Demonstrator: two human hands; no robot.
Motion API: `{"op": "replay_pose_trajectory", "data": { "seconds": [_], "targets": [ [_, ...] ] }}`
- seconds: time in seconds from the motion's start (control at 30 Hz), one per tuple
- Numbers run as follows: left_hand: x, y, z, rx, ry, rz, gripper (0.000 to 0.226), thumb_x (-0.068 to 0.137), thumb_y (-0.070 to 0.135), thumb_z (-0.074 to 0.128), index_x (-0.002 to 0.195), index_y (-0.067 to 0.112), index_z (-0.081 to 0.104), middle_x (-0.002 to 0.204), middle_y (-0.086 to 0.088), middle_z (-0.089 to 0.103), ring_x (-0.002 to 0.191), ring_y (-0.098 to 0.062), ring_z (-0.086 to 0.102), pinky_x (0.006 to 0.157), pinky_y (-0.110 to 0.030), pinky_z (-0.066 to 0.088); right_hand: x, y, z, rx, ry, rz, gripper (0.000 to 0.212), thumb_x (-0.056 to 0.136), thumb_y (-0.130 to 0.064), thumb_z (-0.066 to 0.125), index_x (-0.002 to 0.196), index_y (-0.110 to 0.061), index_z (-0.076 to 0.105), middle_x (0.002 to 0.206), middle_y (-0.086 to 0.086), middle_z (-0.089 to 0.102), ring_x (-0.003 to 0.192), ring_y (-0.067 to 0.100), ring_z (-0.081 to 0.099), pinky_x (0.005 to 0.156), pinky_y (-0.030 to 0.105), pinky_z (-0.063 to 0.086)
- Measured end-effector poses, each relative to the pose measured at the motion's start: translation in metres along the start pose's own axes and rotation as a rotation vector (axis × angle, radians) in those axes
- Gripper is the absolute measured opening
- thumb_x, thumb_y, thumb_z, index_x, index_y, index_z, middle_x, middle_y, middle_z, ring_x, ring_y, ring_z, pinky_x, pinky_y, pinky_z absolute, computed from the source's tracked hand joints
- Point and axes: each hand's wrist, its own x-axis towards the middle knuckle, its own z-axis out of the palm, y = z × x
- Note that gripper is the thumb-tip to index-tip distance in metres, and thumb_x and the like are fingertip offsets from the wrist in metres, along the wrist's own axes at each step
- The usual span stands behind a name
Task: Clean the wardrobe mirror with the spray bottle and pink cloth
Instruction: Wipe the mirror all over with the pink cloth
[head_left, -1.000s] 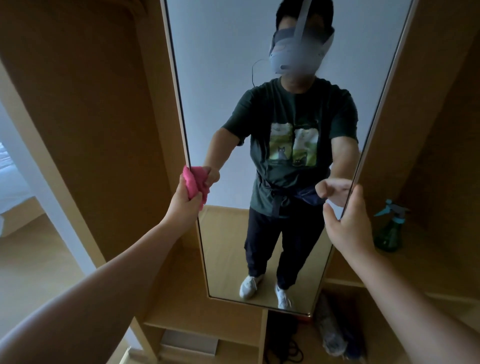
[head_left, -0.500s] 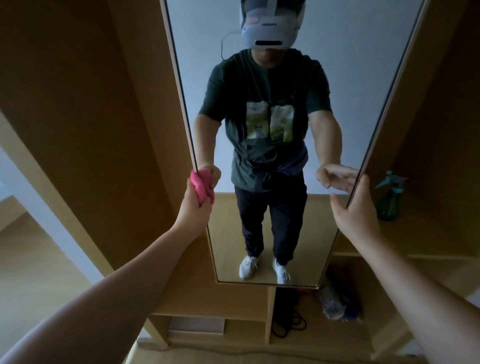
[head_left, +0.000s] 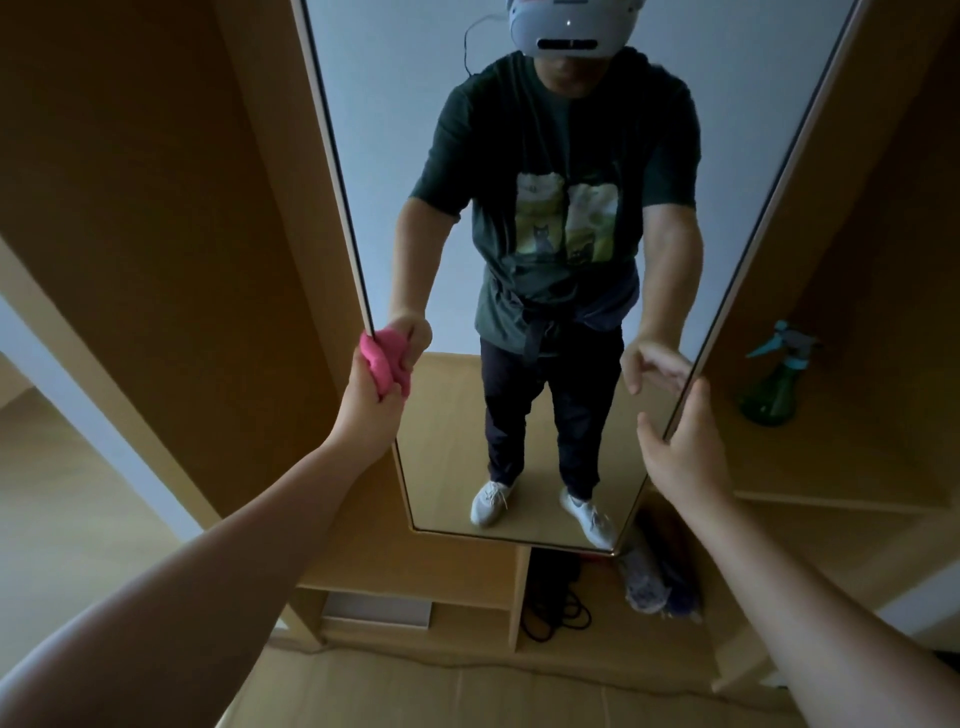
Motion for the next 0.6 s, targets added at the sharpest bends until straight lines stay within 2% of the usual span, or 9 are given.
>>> {"op": "replay_pose_trajectory", "data": {
  "seconds": [0.07,0.13,0.2,0.3,0.43,0.53,0.6],
  "targets": [
    [-0.003,-0.002,0.003,0.007,0.003,-0.008,0.042,0.091,-0.011,0.04,0.13,0.002,0.039,0.103,-0.021,0.062,0.093,-0.029,0.063,0.076,-0.042,0.056,-0.002,0.005,0.003,-0.003,-0.012,-0.003,0.07,0.094,-0.025,0.058,0.15,-0.013,0.017,0.152,0.011,0.034,0.137,0.025,0.038,0.101,0.026,0.031],
    [-0.005,-0.006,0.006,-0.011,-0.006,-0.024,0.047,0.089,-0.014,0.039,0.135,-0.003,0.035,0.105,-0.023,0.061,0.093,-0.029,0.062,0.076,-0.042,0.056,-0.003,0.009,0.006,-0.007,-0.016,0.004,0.07,0.094,-0.024,0.058,0.15,-0.012,0.017,0.153,0.012,0.033,0.138,0.025,0.036,0.104,0.029,0.033],
    [-0.007,-0.01,0.009,-0.021,-0.008,-0.04,0.046,0.089,-0.015,0.039,0.134,-0.004,0.036,0.105,-0.024,0.06,0.094,-0.032,0.061,0.08,-0.048,0.055,-0.004,0.014,0.009,-0.01,-0.025,0.015,0.073,0.094,-0.023,0.058,0.151,-0.01,0.015,0.154,0.012,0.031,0.139,0.026,0.035,0.107,0.033,0.034],
    [-0.009,-0.021,0.013,-0.026,-0.016,-0.05,0.048,0.087,-0.016,0.038,0.133,-0.002,0.036,0.103,-0.023,0.059,0.091,-0.029,0.06,0.079,-0.054,0.055,-0.006,0.022,0.014,-0.026,-0.042,0.035,0.077,0.094,-0.023,0.059,0.153,-0.01,0.011,0.157,0.013,0.026,0.142,0.026,0.03,0.109,0.031,0.029],
    [-0.012,-0.04,0.018,-0.049,-0.04,-0.091,0.053,0.085,-0.017,0.04,0.135,-0.002,0.033,0.111,-0.023,0.057,0.103,-0.035,0.06,0.087,-0.055,0.053,-0.011,0.038,0.02,-0.056,-0.097,0.071,0.075,0.095,-0.027,0.056,0.153,-0.012,0.012,0.158,0.011,0.023,0.144,0.025,0.026,0.111,0.034,0.027],
    [-0.015,-0.052,0.021,-0.055,-0.062,-0.103,0.054,0.083,-0.018,0.04,0.134,-0.001,0.034,0.113,-0.021,0.057,0.107,-0.03,0.059,0.091,-0.053,0.052,-0.013,0.046,0.026,-0.06,-0.108,0.091,0.074,0.095,-0.025,0.056,0.153,-0.011,0.012,0.158,0.012,0.023,0.144,0.025,0.024,0.109,0.03,0.024],
    [-0.016,-0.059,0.024,-0.055,-0.073,-0.127,0.057,0.082,-0.018,0.039,0.135,0.002,0.034,0.115,-0.018,0.057,0.11,-0.025,0.059,0.092,-0.05,0.053,-0.015,0.051,0.031,-0.065,-0.115,0.103,0.073,0.095,-0.024,0.056,0.153,-0.01,0.013,0.158,0.013,0.023,0.145,0.026,0.024,0.112,0.033,0.025]
  ]
}}
